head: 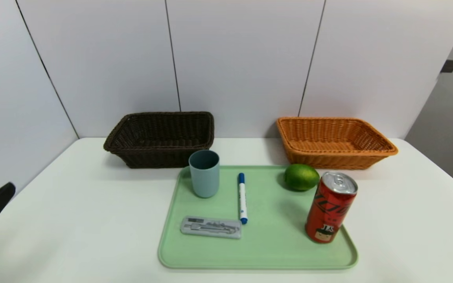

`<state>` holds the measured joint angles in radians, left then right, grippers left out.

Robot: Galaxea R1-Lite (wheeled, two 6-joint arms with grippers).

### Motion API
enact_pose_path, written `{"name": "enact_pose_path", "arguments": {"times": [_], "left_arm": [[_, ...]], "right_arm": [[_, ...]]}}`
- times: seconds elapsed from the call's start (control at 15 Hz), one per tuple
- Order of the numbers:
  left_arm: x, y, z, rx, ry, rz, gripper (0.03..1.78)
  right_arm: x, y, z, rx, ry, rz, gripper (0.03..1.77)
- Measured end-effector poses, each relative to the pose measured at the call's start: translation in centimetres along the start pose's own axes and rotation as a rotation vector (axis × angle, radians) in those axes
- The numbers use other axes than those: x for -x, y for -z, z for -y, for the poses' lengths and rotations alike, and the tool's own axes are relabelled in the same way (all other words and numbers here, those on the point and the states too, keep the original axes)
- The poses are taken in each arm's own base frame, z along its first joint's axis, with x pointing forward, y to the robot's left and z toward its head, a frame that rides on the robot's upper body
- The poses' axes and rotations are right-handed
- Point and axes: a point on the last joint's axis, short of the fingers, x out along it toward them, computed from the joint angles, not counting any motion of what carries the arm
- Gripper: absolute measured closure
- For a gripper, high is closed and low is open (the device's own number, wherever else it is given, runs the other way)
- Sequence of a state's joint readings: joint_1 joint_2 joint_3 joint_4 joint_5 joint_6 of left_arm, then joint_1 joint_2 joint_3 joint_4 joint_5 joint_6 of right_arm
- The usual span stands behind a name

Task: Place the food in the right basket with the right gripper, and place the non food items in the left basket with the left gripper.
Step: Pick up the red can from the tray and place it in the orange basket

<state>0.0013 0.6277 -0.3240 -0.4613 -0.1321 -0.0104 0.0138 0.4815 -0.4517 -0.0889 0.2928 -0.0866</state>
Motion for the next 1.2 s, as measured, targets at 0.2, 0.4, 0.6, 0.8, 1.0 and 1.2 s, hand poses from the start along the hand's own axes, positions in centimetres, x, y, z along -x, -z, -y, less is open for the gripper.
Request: {"name": "enact_pose_path", "arguments": {"times": [0.2, 0.4, 0.6, 0.8, 1.0, 1.2], "left_arm": [[-4.2, -0.5, -0.6, 0.015, 0.0, 0.002, 0.12], [-8.0, 0.3, -1.0, 0.02, 0.0, -0.011, 0.12], [-11.1, 1.6, -1.2, 0.014, 0.014, 0.001, 0.12], [-12.5, 3.2, -1.1, 0.02, 0.025, -0.04, 0.12], [-13.1, 3.9, -1.1, 0.024, 0.028, -0.071, 0.12], [-13.2, 4.2, -1.1, 0.025, 0.028, -0.084, 0.12]], "right_arm": [[-3.3, -1.1, 1.0, 0.013, -0.015, -0.015, 0.09], [-5.4, -0.1, 1.5, -0.017, -0.043, -0.103, 0.09], [-7.3, 1.7, 1.6, -0.026, -0.072, -0.166, 0.09], [-8.8, 4.6, 1.6, 0.022, -0.108, -0.23, 0.09], [-10.1, 6.8, 0.7, 0.058, -0.206, -0.287, 0.09], [-11.3, 8.0, -0.3, 0.053, -0.295, -0.355, 0.09]]}}
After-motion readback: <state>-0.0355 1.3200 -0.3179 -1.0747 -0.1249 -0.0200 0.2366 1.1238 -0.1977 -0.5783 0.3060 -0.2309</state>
